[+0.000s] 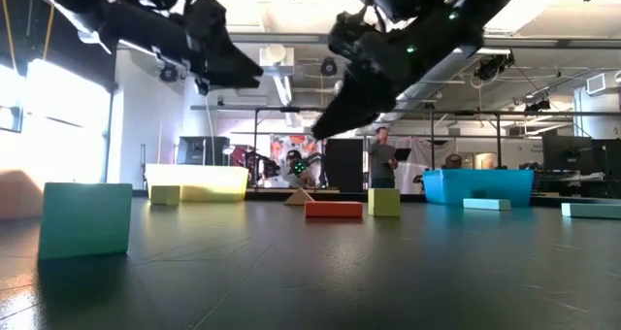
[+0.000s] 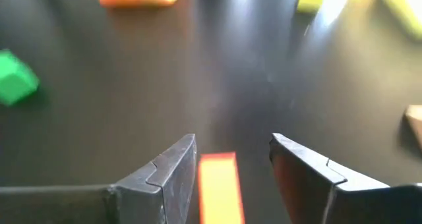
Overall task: Sort blocks by size
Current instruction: Put the yellow wooden block into the blue bin
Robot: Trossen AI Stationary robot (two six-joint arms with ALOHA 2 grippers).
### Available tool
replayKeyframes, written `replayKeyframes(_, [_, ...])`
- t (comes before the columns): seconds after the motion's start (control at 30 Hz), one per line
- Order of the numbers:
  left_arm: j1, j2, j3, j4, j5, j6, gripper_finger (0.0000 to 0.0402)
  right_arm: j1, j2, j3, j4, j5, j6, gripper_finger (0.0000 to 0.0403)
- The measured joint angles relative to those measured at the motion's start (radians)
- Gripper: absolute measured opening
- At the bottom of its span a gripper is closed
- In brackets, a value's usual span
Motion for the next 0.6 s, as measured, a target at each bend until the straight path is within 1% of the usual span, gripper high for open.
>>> replayKeyframes(0.13, [-0.105,0.000,-0.044,0.069,-0.023,0.028,0.0179,0.048,-0.052,0.000,-0.188,0.024,0.083,0.0190])
replayKeyframes(0.3, [-0.189,0.000,-0.076,0.113,-0.133,0.034,0.0179,0.148,-0.139,0.000,-0.458,0.162,0.244,0.0190])
replayKeyframes(0.43, [-0.214,0.001,-0.076,0.113,-0.190,0.040,0.0179,0.241,-0.208,0.000,-0.676,0.274,0.422,0.0190])
replayKeyframes(0.6, [-0.217,0.001,-0.076,0.115,-0.197,0.044,0.0179,0.362,-0.275,0.000,-0.938,0.385,0.690,0.0190])
